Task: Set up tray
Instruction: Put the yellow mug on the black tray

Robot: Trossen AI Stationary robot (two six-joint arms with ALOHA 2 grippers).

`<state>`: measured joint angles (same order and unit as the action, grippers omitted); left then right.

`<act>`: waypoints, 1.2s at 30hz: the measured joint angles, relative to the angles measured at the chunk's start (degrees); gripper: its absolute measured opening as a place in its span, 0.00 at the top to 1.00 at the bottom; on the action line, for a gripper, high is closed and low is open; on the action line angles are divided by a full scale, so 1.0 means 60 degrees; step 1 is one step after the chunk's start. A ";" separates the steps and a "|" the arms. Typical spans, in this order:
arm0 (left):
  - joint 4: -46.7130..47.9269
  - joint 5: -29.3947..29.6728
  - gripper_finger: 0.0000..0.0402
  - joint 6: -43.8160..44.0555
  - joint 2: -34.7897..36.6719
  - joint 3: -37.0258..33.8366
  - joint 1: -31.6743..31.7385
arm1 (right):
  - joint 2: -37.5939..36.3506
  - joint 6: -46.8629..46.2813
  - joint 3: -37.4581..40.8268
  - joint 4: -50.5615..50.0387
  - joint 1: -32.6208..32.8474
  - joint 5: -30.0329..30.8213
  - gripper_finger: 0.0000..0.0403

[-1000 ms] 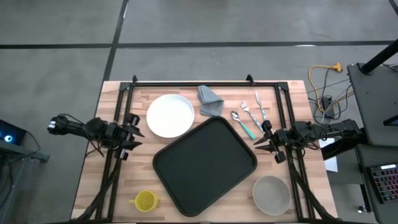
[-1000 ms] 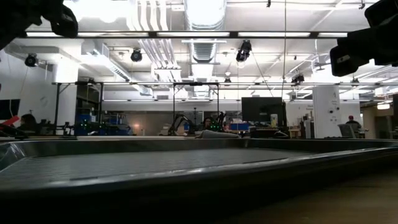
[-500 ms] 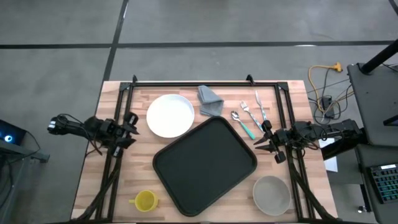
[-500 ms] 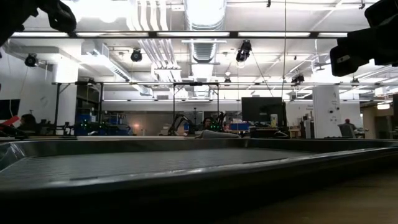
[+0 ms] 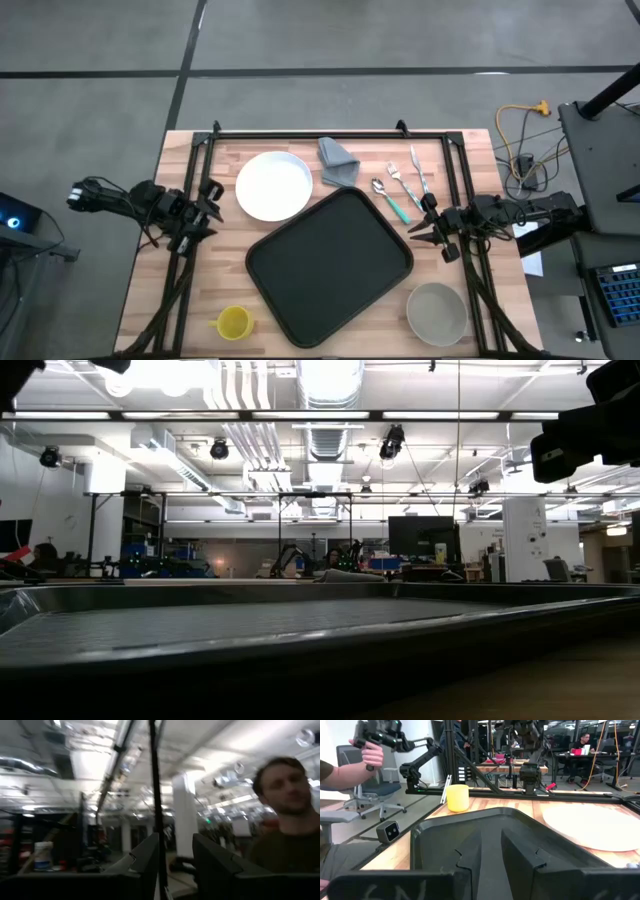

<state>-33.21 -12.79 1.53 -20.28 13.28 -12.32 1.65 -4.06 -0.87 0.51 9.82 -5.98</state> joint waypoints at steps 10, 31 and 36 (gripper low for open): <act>0.6116 -0.0111 0.74 0.0258 -0.2648 0.3723 -0.0010 | 0.0000 0.0001 -0.0001 -0.0001 0.0001 -0.0003 0.83; 1.3426 -0.0030 0.74 0.3382 -0.8544 0.9046 -0.1333 | -0.0002 0.0000 0.0000 0.0000 0.0000 0.0001 0.83; 1.3759 0.0526 0.74 0.4291 -0.9035 0.9484 -0.2018 | 0.0000 0.0000 0.0000 -0.0003 0.0000 0.0001 0.83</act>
<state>49.35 -9.63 27.27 -74.49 70.19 -24.43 1.65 -4.06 -0.87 0.49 9.82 -5.98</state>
